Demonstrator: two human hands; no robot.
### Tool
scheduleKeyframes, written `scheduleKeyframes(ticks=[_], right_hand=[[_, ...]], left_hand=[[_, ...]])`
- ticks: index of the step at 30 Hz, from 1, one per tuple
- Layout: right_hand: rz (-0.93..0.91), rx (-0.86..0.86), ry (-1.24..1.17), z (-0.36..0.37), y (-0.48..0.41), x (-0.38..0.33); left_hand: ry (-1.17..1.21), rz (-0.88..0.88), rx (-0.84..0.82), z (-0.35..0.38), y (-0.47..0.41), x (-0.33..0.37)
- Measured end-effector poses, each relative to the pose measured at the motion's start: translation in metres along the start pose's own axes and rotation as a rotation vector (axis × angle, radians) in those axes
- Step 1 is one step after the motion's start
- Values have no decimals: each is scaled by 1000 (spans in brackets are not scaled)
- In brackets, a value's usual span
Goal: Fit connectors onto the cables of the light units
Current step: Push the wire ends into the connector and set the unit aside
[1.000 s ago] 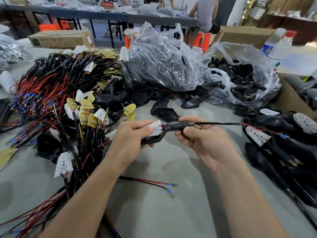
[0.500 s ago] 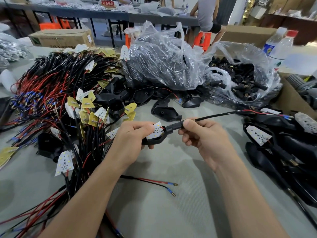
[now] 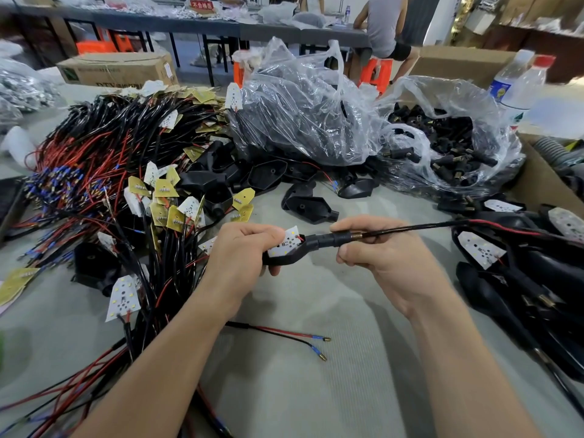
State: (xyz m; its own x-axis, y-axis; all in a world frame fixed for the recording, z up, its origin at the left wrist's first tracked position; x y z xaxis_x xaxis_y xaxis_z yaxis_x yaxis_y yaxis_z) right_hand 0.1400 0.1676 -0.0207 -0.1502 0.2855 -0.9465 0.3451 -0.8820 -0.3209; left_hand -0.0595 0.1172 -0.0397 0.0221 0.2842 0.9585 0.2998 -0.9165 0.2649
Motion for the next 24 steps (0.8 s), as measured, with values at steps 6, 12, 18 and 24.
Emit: scheduleKeyframes(ticks=[6,12,18,24], right_hand=[[-72,8,32,2,-1,-6],[-83,-45,18,17,1,-5],[-69,-43,-32,24,3,-4],[-8,49,-179,26,1,4]], left_hand=[[-21,111,61,-4,6,7],[-40,163,60,-3,10,11],[33,135,46,-4,12,11],[16,141,93,-7,11,12]])
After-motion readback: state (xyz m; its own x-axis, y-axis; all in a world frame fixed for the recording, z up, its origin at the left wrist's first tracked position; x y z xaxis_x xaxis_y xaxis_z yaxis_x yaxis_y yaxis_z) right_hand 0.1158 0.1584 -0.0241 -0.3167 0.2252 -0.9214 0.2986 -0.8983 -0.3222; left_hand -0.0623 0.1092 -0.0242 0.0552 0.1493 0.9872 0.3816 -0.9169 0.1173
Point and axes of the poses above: each hand's wrist, its own y-axis away from the middle knuckle, its own z-axis out of the palm, x = y × z, the point moved 9 cm from there along -y, towards the middle knuckle, and after that the axes turned 15 degrees about -z, right-handed, at the moved point
